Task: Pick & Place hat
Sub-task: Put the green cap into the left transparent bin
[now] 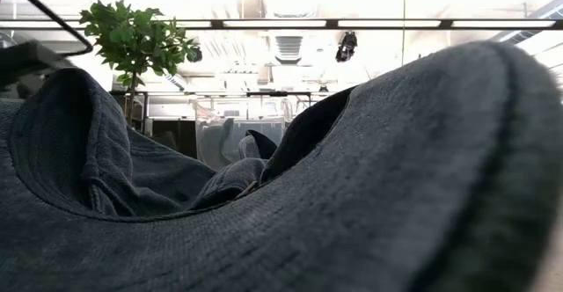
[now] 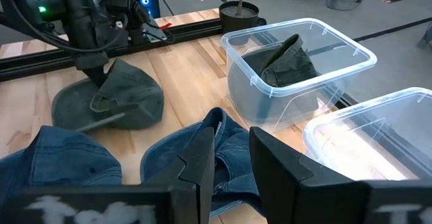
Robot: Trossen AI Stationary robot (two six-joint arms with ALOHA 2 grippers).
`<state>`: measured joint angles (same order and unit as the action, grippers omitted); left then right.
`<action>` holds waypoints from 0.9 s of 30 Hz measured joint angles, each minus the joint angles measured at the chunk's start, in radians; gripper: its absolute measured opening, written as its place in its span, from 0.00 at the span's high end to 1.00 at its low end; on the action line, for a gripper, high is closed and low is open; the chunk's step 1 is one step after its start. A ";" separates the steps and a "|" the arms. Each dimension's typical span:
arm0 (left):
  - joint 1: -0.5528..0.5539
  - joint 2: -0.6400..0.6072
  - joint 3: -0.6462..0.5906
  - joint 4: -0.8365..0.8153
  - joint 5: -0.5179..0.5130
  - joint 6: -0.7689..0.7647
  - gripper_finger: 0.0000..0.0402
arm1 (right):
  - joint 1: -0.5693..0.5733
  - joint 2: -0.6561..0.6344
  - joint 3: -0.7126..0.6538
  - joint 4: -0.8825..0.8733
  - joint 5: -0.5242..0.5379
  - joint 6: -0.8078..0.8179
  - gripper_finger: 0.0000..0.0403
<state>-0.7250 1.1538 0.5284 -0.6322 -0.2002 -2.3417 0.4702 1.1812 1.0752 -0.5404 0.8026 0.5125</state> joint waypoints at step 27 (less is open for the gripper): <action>-0.041 -0.264 0.377 -0.402 -0.843 0.649 0.99 | 0.001 0.000 0.000 -0.002 0.000 -0.027 0.77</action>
<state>-0.7660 0.8901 0.9055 -1.0344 -1.0433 -1.6927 0.4713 1.1809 1.0756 -0.5423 0.8028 0.4851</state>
